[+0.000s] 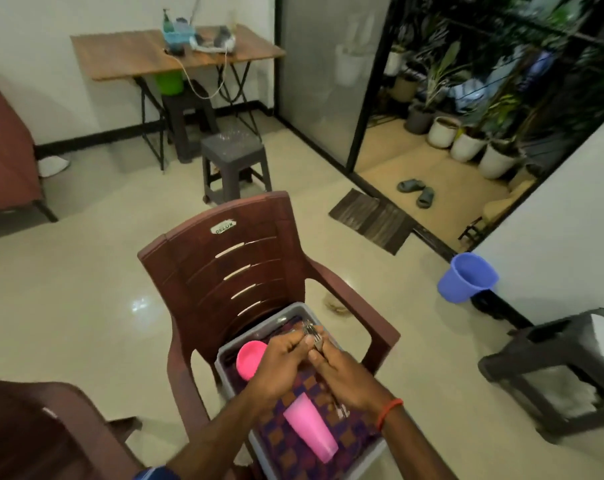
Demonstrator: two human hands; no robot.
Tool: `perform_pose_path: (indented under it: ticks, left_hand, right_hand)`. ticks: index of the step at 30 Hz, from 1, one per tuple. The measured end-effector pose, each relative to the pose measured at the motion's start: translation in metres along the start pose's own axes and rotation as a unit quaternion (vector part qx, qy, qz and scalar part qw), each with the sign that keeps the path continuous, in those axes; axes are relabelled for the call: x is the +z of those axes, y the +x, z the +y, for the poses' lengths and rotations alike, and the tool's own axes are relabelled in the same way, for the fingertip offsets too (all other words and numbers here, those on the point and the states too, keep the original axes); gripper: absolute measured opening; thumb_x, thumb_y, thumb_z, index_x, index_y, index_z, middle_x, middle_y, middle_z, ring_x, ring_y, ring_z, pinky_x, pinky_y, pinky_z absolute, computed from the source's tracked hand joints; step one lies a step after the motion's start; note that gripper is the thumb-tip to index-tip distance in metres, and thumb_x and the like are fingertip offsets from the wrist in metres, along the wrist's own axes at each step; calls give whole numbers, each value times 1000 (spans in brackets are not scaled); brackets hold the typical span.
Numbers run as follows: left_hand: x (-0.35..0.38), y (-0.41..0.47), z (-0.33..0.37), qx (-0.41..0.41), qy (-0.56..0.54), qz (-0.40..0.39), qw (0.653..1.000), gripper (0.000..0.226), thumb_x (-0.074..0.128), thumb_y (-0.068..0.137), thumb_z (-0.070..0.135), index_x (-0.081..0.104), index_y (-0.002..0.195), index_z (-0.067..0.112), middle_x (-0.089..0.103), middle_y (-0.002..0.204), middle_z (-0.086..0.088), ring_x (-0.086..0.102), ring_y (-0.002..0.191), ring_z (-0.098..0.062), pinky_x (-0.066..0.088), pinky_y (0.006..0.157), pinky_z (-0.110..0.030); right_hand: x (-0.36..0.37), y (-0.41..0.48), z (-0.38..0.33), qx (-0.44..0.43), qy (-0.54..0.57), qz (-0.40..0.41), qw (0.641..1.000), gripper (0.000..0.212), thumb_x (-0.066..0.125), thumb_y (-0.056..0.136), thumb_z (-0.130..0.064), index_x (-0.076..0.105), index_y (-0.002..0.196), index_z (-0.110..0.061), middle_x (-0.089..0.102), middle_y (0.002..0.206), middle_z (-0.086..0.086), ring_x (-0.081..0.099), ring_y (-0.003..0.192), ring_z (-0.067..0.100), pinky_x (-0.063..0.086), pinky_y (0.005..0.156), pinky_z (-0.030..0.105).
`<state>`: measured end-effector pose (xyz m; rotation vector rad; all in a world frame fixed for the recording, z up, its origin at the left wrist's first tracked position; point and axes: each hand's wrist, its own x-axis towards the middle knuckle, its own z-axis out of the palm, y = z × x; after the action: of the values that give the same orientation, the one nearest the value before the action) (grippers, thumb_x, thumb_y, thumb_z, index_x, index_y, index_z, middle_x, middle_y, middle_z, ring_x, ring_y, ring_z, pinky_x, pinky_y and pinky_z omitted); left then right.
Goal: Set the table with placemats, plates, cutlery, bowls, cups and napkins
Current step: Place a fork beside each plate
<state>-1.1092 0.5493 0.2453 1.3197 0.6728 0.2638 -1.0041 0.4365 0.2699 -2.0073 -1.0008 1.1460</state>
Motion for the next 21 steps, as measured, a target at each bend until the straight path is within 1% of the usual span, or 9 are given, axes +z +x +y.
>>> perform_pose_path:
  ticks: [2,4,5,7,9,12,15,17,21]
  left_hand:
    - [2,-9,10,4,-12,-56,998,24,54,104,10,73,117,4,77,114,-6,71,109,-17,56,95,-29]
    - [6,-15,17,1,-22,-103,994,25,55,103,9,72,120,5,76,116,-10,71,111,-21,55,99,-35]
    - [6,-16,18,-1,-36,-110,993,25,55,103,9,72,119,4,76,115,-13,71,110,-22,56,99,-37]
    - [15,-24,20,2,-49,-150,987,26,58,101,13,73,119,2,74,114,-21,71,104,-26,58,95,-38]
    - [24,-31,17,3,-57,-175,983,29,62,96,17,73,117,1,74,109,-22,70,98,-29,59,88,-37]
    - [45,-47,12,-20,-61,-185,981,22,63,97,12,75,113,2,76,110,-19,71,103,-36,59,91,-41]
    - [65,-66,5,-39,-69,-206,975,17,66,96,12,76,107,4,77,109,-15,71,107,-37,58,94,-43]
    - [81,-82,2,-54,-77,-221,971,19,69,93,13,75,109,4,78,107,-15,72,108,-36,58,94,-44]
    - [106,-109,5,-61,-97,-229,967,53,79,75,18,66,125,9,78,100,-19,75,95,-31,64,80,-34]
  right_hand:
    - [-2,-21,-8,9,10,23,1000,38,36,108,-40,40,141,-23,67,102,28,66,83,40,53,63,25]
    - [0,-44,-15,21,40,45,998,35,37,108,-38,41,140,-24,64,82,15,63,66,28,51,57,25]
    - [1,-50,-17,26,48,50,997,33,38,108,-37,42,139,-26,60,74,7,59,61,20,50,54,25]
    - [9,-72,-15,42,61,102,992,26,42,107,-38,49,129,-26,59,69,4,59,56,17,54,52,31]
    - [21,-91,-9,55,52,172,982,17,51,104,-37,54,117,-27,68,74,6,67,57,17,60,60,37]
    - [44,-125,-1,73,85,311,944,16,61,99,-28,61,115,-31,72,80,-1,72,64,15,62,67,39]
    - [65,-155,3,89,133,398,903,13,61,99,-11,72,104,-17,69,69,-4,70,59,14,62,64,34]
    - [76,-174,8,104,138,442,880,17,60,99,-11,75,90,-15,67,61,0,64,51,11,58,57,28]
    - [96,-200,18,129,220,484,837,20,61,99,-12,77,89,-18,63,58,0,58,51,10,50,53,24]
